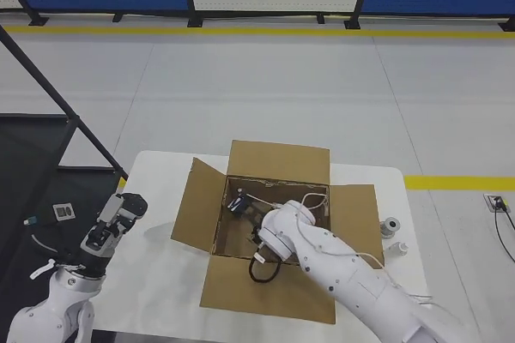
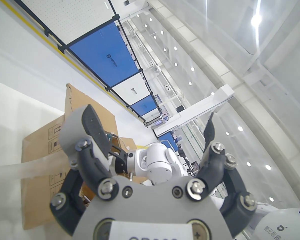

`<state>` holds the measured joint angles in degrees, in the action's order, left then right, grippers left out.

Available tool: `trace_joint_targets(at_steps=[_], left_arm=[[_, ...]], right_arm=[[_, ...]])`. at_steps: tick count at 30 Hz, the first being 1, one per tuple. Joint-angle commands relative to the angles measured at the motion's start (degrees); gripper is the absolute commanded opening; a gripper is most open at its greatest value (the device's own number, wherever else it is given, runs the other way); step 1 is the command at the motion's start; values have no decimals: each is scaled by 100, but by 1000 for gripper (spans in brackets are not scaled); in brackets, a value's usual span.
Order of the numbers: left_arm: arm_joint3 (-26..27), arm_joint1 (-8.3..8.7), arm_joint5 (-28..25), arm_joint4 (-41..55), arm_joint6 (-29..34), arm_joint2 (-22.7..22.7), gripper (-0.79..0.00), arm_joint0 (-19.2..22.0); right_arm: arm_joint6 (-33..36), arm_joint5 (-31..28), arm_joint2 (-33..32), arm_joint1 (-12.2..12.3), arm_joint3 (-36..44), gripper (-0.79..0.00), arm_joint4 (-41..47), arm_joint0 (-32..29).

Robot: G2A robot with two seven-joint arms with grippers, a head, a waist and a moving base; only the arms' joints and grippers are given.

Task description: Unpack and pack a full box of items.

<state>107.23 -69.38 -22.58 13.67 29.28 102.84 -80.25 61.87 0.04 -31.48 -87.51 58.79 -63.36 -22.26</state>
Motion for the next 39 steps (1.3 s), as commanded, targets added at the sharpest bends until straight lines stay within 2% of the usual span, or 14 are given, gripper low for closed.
trace_joint_targets(at_steps=[1, 5, 7, 11, 13, 18, 24, 33, 39], left_arm=[[-9, 6, -14, 17, 18, -2, 0, -3], [-39, 18, -35, 48, 43, -10, 0, -11], [-53, 24, -44, 58, 49, -7, 0, -12], [-83, 37, -48, 84, 68, 2, 0, -16], [-96, 44, -53, 97, 78, 10, 0, -16], [-119, 60, -55, 125, 98, 19, 0, -15], [-133, 80, -61, 159, 105, 49, 0, -10], [-187, 103, -49, 185, 87, 27, 0, 6], [-193, 116, -54, 174, 54, 6, 0, 19]], right_arm=[[-53, 13, 74, -100, -347, 0, 62, 50], [-186, 74, 206, -305, -935, 0, 146, 125], [-248, 88, 254, -397, -1200, -58, 170, 162], [-389, 50, 303, -565, -1599, -259, 253, 238], [-433, 34, 317, -640, -1742, -394, 293, 264], [-490, 7, 327, -792, -2002, -462, 342, 327], [-399, -89, 254, -919, -2266, -471, 496, 392], [-342, -260, 88, -1053, -2672, -529, 770, 483], [-398, -328, 28, -1124, -2934, -613, 813, 526]])
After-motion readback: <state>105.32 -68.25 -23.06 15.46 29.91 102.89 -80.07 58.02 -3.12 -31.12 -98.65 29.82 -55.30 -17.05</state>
